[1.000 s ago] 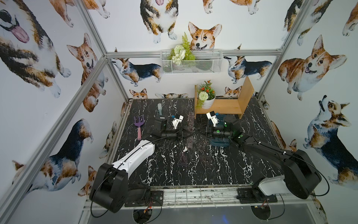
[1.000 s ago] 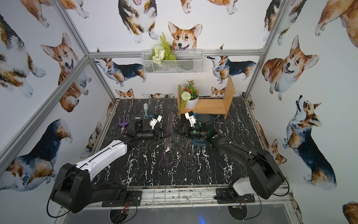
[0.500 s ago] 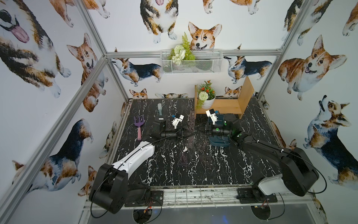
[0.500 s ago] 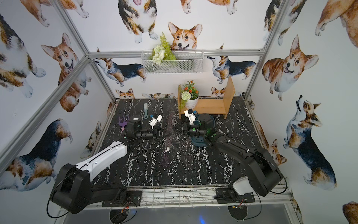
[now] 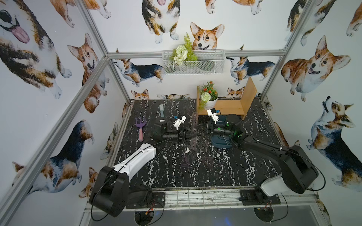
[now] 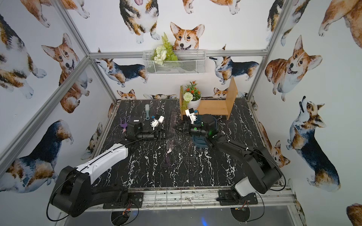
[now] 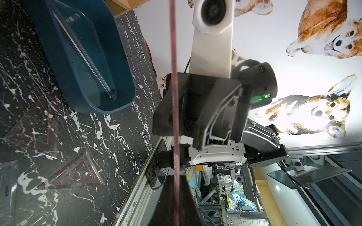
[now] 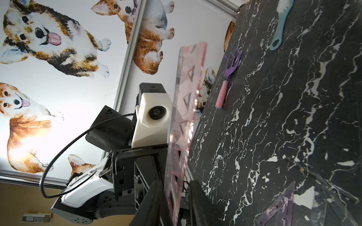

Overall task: Put the scattered rulers into the storage box
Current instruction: Pick up the ruler from the center of the board.

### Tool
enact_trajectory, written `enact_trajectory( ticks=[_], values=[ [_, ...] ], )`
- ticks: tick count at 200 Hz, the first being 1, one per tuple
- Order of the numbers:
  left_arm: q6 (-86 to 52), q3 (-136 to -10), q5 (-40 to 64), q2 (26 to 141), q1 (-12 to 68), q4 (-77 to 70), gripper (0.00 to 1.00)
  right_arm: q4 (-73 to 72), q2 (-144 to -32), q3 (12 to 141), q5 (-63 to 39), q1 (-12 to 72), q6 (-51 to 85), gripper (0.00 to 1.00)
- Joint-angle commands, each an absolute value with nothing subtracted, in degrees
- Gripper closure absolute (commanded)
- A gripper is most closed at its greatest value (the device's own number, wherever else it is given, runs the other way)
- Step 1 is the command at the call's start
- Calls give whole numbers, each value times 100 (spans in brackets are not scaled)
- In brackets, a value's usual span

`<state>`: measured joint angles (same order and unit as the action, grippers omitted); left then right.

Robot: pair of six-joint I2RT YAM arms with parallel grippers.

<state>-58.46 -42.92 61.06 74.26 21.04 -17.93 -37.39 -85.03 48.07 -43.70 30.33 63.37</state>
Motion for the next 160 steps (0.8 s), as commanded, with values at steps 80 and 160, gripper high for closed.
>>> enact_trajectory(
  ticks=[80,160],
  values=[
    [-6117,-4219,6300,7385,2118,-2382,96,-4620,-8517,4670,-4601,3036,6821,93],
    [-5986,-4275,6145,7264,2090,-2171,47,-3782,-8235,4673,-4570,2830,6347,100]
  ],
)
